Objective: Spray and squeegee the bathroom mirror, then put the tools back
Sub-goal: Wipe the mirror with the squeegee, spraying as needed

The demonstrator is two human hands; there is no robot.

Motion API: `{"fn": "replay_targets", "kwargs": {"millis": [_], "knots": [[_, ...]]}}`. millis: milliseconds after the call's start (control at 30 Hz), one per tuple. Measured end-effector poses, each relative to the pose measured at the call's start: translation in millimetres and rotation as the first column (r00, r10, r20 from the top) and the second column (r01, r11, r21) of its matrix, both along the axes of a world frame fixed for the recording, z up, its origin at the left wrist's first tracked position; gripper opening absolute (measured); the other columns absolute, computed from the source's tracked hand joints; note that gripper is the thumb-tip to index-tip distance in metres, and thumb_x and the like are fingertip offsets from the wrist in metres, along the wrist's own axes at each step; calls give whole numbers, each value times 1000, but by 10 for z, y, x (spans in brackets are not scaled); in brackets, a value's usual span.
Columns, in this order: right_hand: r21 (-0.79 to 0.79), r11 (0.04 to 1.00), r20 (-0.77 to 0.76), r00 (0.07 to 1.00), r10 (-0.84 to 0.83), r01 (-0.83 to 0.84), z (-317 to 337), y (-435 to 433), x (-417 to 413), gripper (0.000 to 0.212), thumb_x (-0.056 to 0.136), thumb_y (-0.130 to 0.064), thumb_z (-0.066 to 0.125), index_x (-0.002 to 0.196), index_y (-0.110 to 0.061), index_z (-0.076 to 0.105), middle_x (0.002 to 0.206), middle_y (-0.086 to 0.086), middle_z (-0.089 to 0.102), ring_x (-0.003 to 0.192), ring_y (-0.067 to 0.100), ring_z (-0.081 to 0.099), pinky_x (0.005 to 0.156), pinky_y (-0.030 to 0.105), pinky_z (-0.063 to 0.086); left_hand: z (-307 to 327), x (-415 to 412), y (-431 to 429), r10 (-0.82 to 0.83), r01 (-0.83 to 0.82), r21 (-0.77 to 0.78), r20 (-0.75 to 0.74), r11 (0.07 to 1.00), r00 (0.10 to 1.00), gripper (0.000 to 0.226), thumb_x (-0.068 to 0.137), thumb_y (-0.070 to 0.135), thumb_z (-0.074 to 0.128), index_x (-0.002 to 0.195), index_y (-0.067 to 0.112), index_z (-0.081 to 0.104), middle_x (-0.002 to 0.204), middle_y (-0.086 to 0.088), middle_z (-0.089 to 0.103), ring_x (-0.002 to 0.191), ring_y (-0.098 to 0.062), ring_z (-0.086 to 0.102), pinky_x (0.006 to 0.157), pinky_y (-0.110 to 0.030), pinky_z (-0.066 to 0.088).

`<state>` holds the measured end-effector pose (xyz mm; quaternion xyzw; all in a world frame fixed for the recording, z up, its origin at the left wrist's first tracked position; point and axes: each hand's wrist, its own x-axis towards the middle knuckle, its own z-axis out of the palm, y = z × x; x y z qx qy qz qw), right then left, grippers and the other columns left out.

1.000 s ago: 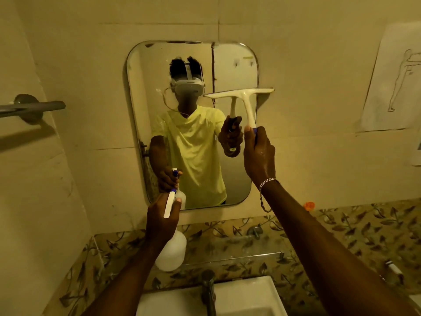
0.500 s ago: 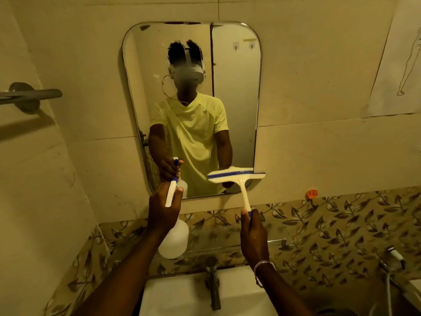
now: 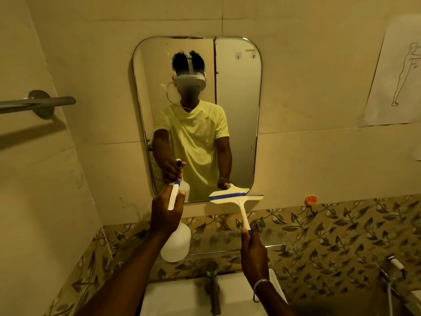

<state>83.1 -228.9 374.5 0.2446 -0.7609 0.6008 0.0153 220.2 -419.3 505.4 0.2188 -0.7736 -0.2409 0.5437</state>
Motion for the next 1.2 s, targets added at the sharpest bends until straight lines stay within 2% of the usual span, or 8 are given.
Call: {"fn": "replay_targets", "kwargs": {"millis": [267,400,500,600,733,833,967,1200], "knots": [[69,997,79,996,-37,32,-55,-7,66,30,101,-52,38,103,-26,53,63,0,65,56,15,65,50,28,49,862,-73,-1,30,-34,-36,-112,999,993,20,100,22,64,108,4,67,90,-6,68,82,-24,68,71,-50,61],[-17,998,45,997,-58,59,235,-11,166,36,91,-66,32,89,-36,52,64,1,65,57,14,66,48,26,48,1494,-118,-38,34,-53,-81,-216,995,976,28,102,31,60,113,7,66,98,-7,70,87,-18,67,76,-34,60],[-81,995,-24,998,-53,51,434,-10,204,42,87,-70,30,88,-34,53,63,1,61,53,13,61,45,23,42,1753,-178,-62,79,-103,-102,-218,989,973,28,101,36,58,105,11,69,85,3,65,72,-8,62,67,-21,53],[-147,989,-48,998,-37,30,577,-27,215,42,91,-66,33,88,-29,52,63,2,58,52,12,55,47,29,44,1811,-202,-18,112,-139,-141,-183,980,977,26,101,35,58,100,12,71,75,12,59,61,2,57,59,-5,40],[-222,974,-72,995,-63,45,710,-21,187,39,96,-60,37,84,-26,51,61,2,54,51,5,52,46,29,41,1713,-220,45,19,-35,-110,-143,993,990,26,100,30,63,108,7,72,89,-2,70,76,-6,63,69,-15,52],[-250,966,-59,995,-83,66,747,11,159,40,96,-60,37,84,-25,52,59,2,53,50,4,53,40,20,39,1601,-318,211,-68,57,-102,-111,993,992,26,100,29,63,109,6,71,84,3,65,70,7,60,61,-2,45],[-262,961,-29,995,-100,89,735,56,111,40,97,-57,38,87,-22,55,60,0,54,53,0,57,43,13,43,1594,-524,427,-110,94,-115,-144,989,983,25,102,26,59,104,3,69,78,1,63,65,2,60,57,-8,48],[-258,955,-13,987,-158,150,684,172,13,40,95,-64,35,86,-29,53,64,6,59,55,20,57,48,33,44,1614,-785,558,-251,239,-94,-151,966,956,18,100,27,62,108,12,65,91,-1,66,76,-7,64,67,-6,52]]}}
